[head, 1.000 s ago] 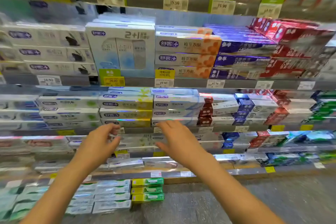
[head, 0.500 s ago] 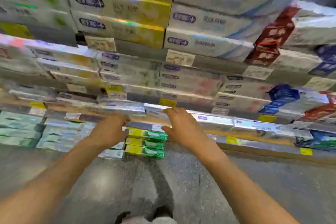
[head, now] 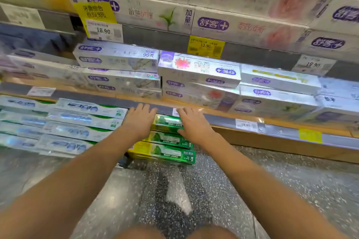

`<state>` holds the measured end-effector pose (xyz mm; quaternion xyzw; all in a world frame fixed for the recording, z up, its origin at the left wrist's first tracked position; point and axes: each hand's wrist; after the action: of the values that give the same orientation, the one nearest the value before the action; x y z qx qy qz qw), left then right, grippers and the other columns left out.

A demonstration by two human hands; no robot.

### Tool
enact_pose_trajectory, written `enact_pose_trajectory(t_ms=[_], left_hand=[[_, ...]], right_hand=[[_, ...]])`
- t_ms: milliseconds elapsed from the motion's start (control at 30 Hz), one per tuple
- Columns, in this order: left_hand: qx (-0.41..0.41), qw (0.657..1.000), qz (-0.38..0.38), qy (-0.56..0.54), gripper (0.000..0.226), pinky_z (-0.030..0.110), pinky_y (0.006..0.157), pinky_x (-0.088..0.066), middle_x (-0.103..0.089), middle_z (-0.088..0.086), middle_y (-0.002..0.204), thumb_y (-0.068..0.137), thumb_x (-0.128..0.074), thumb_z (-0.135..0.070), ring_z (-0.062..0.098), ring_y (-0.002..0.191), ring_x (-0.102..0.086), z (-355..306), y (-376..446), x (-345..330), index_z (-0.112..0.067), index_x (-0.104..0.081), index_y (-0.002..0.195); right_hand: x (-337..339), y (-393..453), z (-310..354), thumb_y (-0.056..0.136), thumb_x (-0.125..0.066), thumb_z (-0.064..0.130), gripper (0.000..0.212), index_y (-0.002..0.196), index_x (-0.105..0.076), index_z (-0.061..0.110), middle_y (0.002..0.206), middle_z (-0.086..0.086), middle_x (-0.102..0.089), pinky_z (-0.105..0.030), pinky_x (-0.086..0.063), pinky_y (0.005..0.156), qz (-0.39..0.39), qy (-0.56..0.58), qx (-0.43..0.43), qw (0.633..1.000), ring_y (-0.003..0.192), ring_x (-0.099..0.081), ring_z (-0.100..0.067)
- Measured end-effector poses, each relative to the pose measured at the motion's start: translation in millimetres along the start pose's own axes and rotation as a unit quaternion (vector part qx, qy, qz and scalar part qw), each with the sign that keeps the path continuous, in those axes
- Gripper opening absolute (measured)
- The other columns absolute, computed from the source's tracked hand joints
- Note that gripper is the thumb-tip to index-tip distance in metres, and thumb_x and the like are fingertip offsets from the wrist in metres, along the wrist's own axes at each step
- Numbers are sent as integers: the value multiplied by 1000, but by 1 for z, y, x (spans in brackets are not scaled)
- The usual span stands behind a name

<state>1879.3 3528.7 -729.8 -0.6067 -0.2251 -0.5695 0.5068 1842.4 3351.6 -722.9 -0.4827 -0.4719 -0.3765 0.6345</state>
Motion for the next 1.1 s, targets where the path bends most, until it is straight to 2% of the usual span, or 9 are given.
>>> enact_pose_trajectory(t_ms=[300, 433, 533, 667, 767, 867, 933, 1000, 1100], left_hand=[[-21, 1000, -9, 11, 42, 38, 98, -34, -41, 11, 133, 91, -55, -12, 30, 124, -35, -13, 30, -16, -10, -38, 128], [-50, 994, -89, -31, 37, 31, 86, -37, -42, 6, 124, 90, -55, -20, 24, 114, -42, -14, 2, 3, -12, -38, 122], [-92, 984, -139, -55, 42, 29, 83, -35, -42, 2, 121, 88, -58, -32, 22, 111, -44, -19, -32, 2, -16, -39, 122], [-118, 989, -40, -75, 47, 33, 92, -35, -41, 1, 123, 85, -60, -40, 22, 117, -39, -29, -67, -34, -18, -42, 122], [-134, 988, -26, -74, 58, 41, 95, -38, -40, 8, 131, 76, -70, -45, 33, 125, -40, -33, -70, -64, -13, -50, 120], [-108, 994, 24, -24, 64, 45, 112, -21, -10, 8, 153, 83, -62, -45, 29, 143, -10, -32, -62, -81, -16, -36, 133], [-101, 995, 24, -12, 66, 46, 114, -16, -5, 9, 155, 83, -62, -46, 28, 144, -6, -33, -54, -84, -18, -33, 135], [-118, 993, 4, -7, 68, 49, 109, -24, -18, 14, 151, 75, -68, -49, 34, 140, -20, -31, -52, -88, -21, -40, 130], [-134, 990, -27, 21, 73, 47, 74, -52, -60, 19, 111, 32, -85, -55, 36, 100, -61, -25, -53, -92, -21, -61, 93]], right_hand=[[-42, 22, -10, 88, -62, 28, 52, 131, -39, 8, 129, -12, -42, -36, -37, 94, -18, 4, 6, 1000, 118, -39, -28], [-21, -10, -14, 86, -63, 26, 47, 126, -44, 10, 121, -8, -46, -33, -34, 91, -117, 28, 7, 993, 111, -41, -25], [-12, -51, -13, 84, -64, 36, 51, 125, -44, 14, 119, -3, -45, -33, -36, 91, -106, 47, 27, 993, 110, -41, -22], [-45, -79, 2, 82, -65, 39, 51, 122, -46, 13, 120, -2, -46, -34, -39, 94, -27, 68, 61, 995, 109, -41, -19], [-78, -78, 10, 71, -73, 43, 55, 108, -55, 6, 113, -12, -52, -43, -46, 87, -2, 44, 68, 997, 104, -47, -29], [-96, -71, 12, 70, -73, 43, 64, 115, -53, 3, 127, -18, -47, -46, -38, 96, -2, 36, 58, 998, 117, -42, -36], [-102, -66, 15, 75, -69, 44, 67, 124, -47, 5, 134, -18, -40, -45, -32, 100, -3, 28, 53, 998, 122, -35, -36], [-105, -62, 17, 76, -66, 47, 66, 125, -45, 9, 131, -17, -40, -45, -33, 97, -10, 7, 49, 999, 118, -36, -35], [-108, -58, 19, 70, -70, 53, 73, 125, -45, 12, 117, -16, -46, -45, -39, 85, -15, -17, 50, 998, 105, -44, -33]])
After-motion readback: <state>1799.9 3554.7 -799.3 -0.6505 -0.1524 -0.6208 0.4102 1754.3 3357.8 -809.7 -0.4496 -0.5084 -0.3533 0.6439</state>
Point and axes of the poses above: each hand's wrist, its own y-axis towards the middle knuckle, its own x-axis out of the back of the hand, z = x × y
